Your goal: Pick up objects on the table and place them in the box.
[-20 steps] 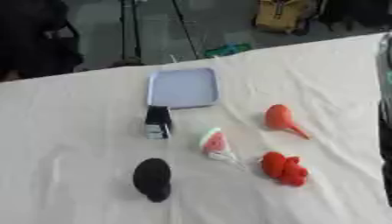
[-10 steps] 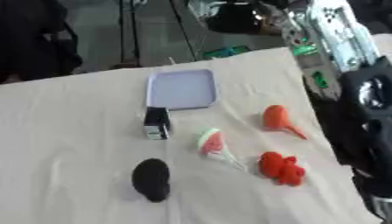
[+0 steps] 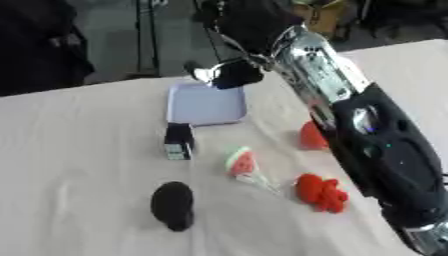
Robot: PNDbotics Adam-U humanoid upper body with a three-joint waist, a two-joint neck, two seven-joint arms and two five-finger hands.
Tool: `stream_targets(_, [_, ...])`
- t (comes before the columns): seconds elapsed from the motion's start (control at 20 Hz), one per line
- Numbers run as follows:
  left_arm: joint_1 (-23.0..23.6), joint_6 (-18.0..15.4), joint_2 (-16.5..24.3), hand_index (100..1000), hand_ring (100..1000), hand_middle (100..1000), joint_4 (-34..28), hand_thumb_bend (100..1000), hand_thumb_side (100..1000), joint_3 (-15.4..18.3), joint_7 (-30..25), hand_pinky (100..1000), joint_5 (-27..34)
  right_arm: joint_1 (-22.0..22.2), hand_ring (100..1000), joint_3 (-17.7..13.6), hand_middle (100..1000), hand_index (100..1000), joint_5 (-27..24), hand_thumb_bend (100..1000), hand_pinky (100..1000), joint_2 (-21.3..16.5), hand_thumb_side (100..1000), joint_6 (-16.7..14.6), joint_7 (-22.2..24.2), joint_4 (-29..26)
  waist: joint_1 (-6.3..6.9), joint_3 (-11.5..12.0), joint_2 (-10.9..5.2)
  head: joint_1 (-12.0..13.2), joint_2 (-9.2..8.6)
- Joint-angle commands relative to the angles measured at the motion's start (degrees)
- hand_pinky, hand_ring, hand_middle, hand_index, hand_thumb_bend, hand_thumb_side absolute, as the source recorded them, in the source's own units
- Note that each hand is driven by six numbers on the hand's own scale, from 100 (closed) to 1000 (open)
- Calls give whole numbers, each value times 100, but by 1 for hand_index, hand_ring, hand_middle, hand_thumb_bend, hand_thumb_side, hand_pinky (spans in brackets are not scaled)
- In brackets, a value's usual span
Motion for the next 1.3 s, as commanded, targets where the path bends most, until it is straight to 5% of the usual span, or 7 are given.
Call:
stream_targets(0.05, [-20, 20, 51, 696, 636, 704, -81, 100, 940, 13, -34, 665, 13, -111, 879, -6, 853, 939, -229, 386, 863, -126, 1000, 39, 35, -78, -19, -14, -114, 25, -44])
stream_targets(0.35, [-9, 39, 75, 695, 637, 704, -81, 100, 939, 9, -88, 666, 8, -189, 888, 77, 854, 941, -674, 343, 865, -478, 1000, 50, 61, -130, -44, -53, -110, 41, -57])
stream_targets(0.65, [15, 64, 115, 695, 638, 705, -81, 100, 938, 23, -147, 668, -13, -43, 887, 188, 845, 939, -1558, 359, 872, -1297, 1000, -93, 236, -360, -100, -114, -87, 89, -31])
stream_targets(0.9, [10, 73, 180, 695, 639, 706, -81, 100, 939, 57, -140, 668, -55, 548, 880, 115, 838, 936, -2323, 348, 878, -2111, 1000, -47, 311, -744, -188, -256, -55, 194, -16])
stream_targets(1.3, [-8, 102, 239, 695, 640, 708, -81, 100, 938, 51, -152, 669, -91, 1640, 871, 18, 837, 935, -2834, 323, 881, -2783, 1000, 177, -102, -1215, -264, -412, -33, 289, 11])
